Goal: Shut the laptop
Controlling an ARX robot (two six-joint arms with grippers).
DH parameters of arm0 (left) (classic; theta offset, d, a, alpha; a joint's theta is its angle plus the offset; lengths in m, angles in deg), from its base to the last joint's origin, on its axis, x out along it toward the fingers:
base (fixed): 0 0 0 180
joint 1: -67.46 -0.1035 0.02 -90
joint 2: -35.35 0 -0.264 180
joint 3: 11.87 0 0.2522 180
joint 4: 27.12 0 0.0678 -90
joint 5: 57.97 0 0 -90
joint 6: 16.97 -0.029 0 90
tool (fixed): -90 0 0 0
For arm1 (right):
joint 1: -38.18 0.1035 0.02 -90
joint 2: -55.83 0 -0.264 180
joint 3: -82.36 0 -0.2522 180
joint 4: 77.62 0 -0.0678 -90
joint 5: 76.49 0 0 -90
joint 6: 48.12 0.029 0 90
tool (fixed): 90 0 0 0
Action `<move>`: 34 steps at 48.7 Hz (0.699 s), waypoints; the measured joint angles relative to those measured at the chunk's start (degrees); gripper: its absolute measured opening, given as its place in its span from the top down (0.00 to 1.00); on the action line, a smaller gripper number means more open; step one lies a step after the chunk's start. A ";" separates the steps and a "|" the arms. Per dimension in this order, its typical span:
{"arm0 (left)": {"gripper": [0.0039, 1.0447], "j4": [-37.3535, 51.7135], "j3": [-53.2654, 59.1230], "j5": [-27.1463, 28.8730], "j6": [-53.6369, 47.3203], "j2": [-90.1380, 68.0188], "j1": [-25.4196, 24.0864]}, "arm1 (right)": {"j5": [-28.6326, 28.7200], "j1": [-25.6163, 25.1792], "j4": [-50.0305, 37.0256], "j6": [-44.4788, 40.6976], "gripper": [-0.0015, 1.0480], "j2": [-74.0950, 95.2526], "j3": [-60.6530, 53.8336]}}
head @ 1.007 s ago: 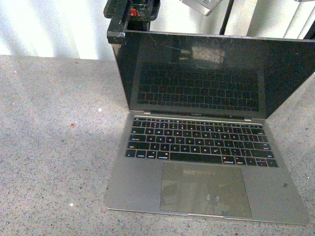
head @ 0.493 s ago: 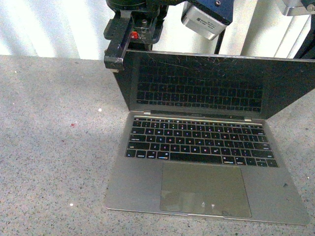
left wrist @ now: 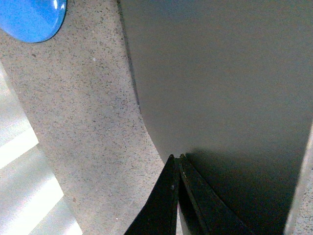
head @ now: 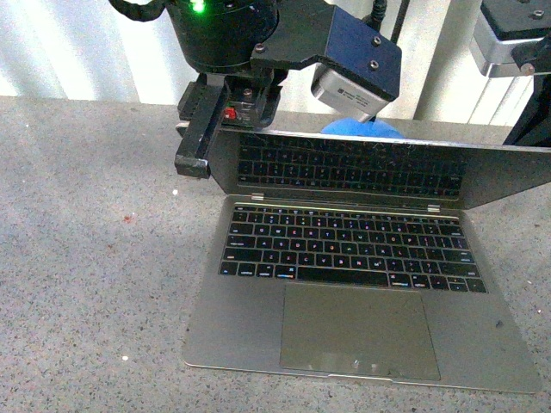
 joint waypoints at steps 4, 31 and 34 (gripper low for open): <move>0.97 0.28 0.63 -0.02 -0.02 0.07 0.11 | 0.15 0.09 -0.44 0.09 0.97 -0.07 -0.63; 0.97 2.54 4.61 -0.57 0.00 0.68 0.79 | 0.61 0.94 -3.69 0.98 0.97 -0.07 -4.52; 0.97 2.91 5.18 -0.66 0.02 0.79 0.92 | 0.61 0.98 -4.09 0.98 0.97 -0.07 -5.03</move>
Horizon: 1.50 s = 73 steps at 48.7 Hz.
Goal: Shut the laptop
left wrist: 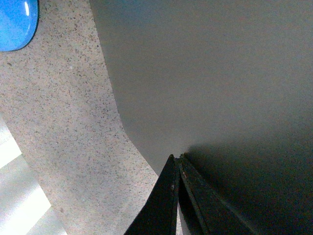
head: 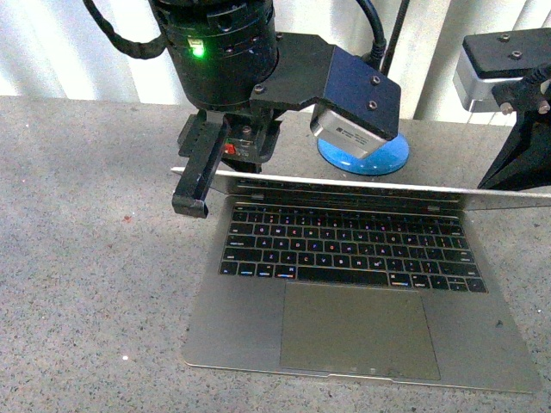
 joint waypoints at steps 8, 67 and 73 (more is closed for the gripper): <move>0.97 1.53 1.81 -0.57 0.04 0.22 0.17 | -0.07 0.09 -1.05 -0.02 0.97 0.04 -1.36; 0.97 15.02 15.10 -7.28 6.23 -4.15 4.28 | 3.21 2.91 -13.94 2.97 0.97 6.14 -13.94; 0.97 15.87 15.85 -7.85 6.93 -4.81 4.72 | 3.19 2.95 -14.95 3.06 0.97 6.91 -14.91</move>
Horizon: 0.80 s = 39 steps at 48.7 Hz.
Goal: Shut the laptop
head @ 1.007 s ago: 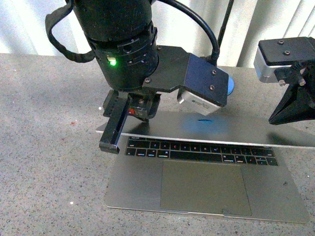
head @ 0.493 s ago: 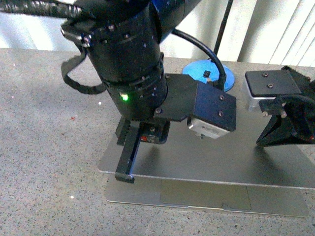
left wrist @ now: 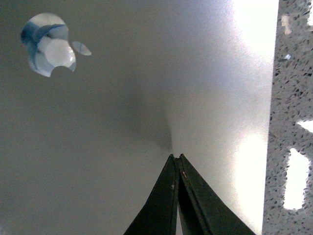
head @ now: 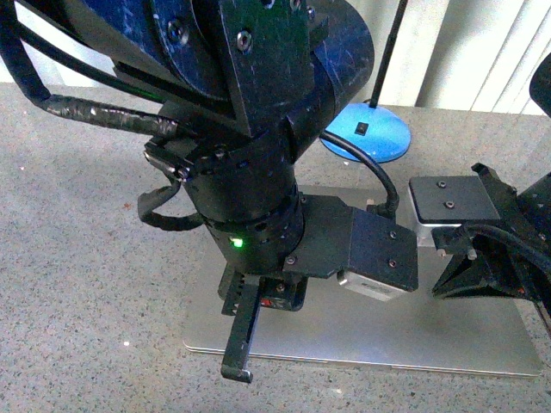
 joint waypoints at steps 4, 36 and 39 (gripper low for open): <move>0.97 0.35 0.39 -0.07 0.24 -0.39 0.20 | 0.00 0.00 -0.35 0.00 0.97 0.48 -0.50; 0.97 1.84 0.57 -1.11 0.98 1.60 -0.76 | 2.54 0.11 -1.57 1.81 0.97 -1.20 -0.66; 0.97 3.78 0.90 -1.90 1.36 3.30 -1.22 | 3.67 0.13 -3.21 2.80 0.97 -2.67 -0.66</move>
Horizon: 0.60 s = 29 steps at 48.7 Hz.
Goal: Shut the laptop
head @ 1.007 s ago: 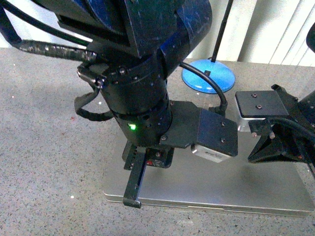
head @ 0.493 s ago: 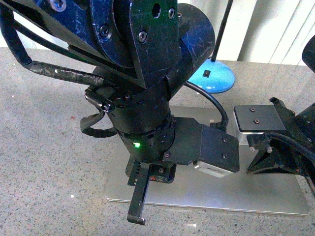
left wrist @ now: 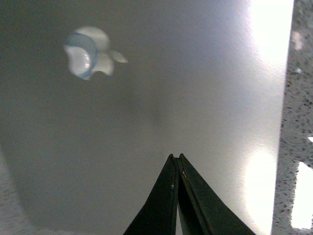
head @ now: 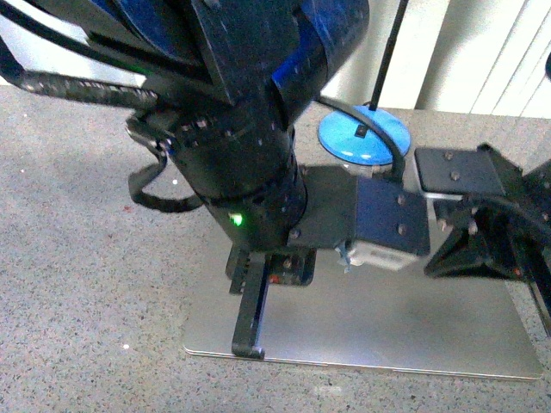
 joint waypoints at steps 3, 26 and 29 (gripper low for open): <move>0.97 2.23 0.31 -0.59 0.39 1.77 -0.52 | 1.57 0.00 -2.78 1.44 0.97 -2.34 0.00; 0.97 27.04 10.54 -5.38 17.09 22.62 -7.56 | 4.39 3.19 -27.96 13.64 0.97 -20.50 -6.34; 0.97 30.97 13.05 -5.07 22.91 27.32 -8.87 | 3.69 3.69 -31.45 16.11 0.97 -23.30 -7.74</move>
